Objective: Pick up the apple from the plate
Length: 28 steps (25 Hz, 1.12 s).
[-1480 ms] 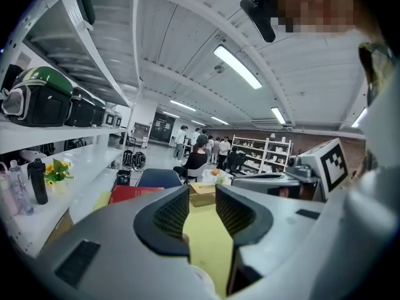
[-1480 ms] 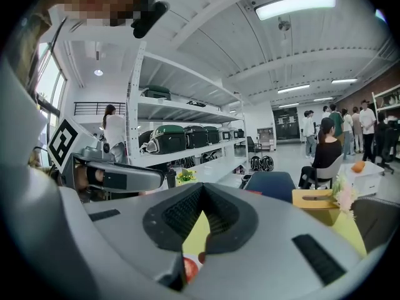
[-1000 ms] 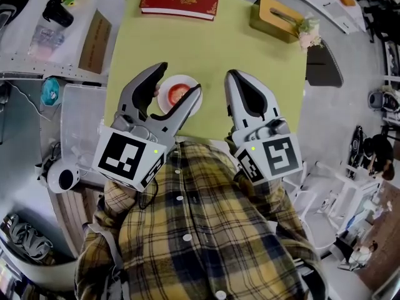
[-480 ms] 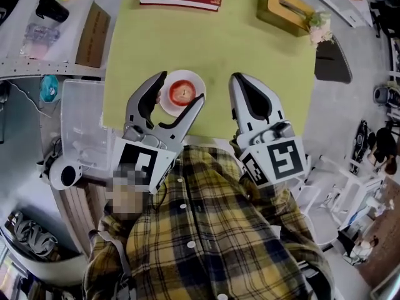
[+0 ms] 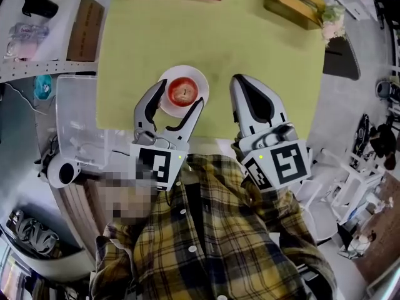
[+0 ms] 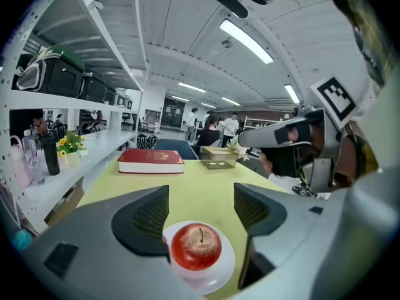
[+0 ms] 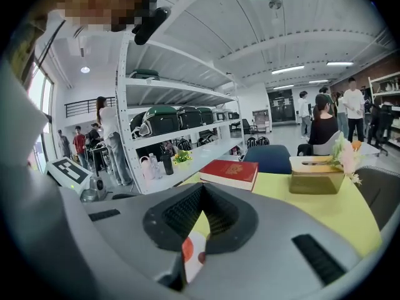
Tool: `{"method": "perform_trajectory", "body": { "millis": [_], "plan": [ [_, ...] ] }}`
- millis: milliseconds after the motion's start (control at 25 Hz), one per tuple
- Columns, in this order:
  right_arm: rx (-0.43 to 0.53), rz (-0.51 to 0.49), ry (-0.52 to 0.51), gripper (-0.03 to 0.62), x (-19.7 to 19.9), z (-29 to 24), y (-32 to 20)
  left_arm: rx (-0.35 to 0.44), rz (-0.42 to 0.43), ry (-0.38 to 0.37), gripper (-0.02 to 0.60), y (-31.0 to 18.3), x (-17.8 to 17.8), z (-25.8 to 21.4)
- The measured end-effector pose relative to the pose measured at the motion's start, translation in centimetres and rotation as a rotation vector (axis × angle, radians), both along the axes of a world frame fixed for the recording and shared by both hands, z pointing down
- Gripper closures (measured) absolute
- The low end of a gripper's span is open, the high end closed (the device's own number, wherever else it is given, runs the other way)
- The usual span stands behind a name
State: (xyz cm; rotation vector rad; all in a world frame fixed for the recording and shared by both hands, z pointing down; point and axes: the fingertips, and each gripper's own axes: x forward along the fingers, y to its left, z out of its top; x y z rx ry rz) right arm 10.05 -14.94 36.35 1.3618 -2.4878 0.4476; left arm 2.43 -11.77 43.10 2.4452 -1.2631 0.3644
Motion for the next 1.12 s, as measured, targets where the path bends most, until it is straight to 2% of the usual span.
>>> {"method": "perform_trajectory", "body": {
  "millis": [200, 320, 480, 840, 1120],
  "plan": [
    [-0.029, -0.003, -0.006, 0.597, 0.0, 2.1, 0.2, 0.016, -0.024, -0.037, 0.273, 0.2, 0.5, 3.1],
    [-0.044, -0.003, -0.012, 0.597, 0.1, 3.2, 0.1, 0.003, -0.032, -0.044, 0.236, 0.3, 0.6, 4.6],
    [-0.061, 0.004, -0.024, 0.597, 0.2, 4.4, 0.1, 0.007, -0.064, -0.049, 0.231, 0.1, 0.2, 6.0],
    [-0.096, 0.010, -0.037, 0.597, 0.6, 6.3, 0.1, 0.024, -0.058, -0.056, 0.190, 0.2, 0.4, 8.1],
    [-0.115, 0.009, -0.053, 0.597, 0.6, 7.4, -0.1, 0.050, -0.022, -0.131, 0.181, 0.3, 0.6, 9.6]
  ]
}}
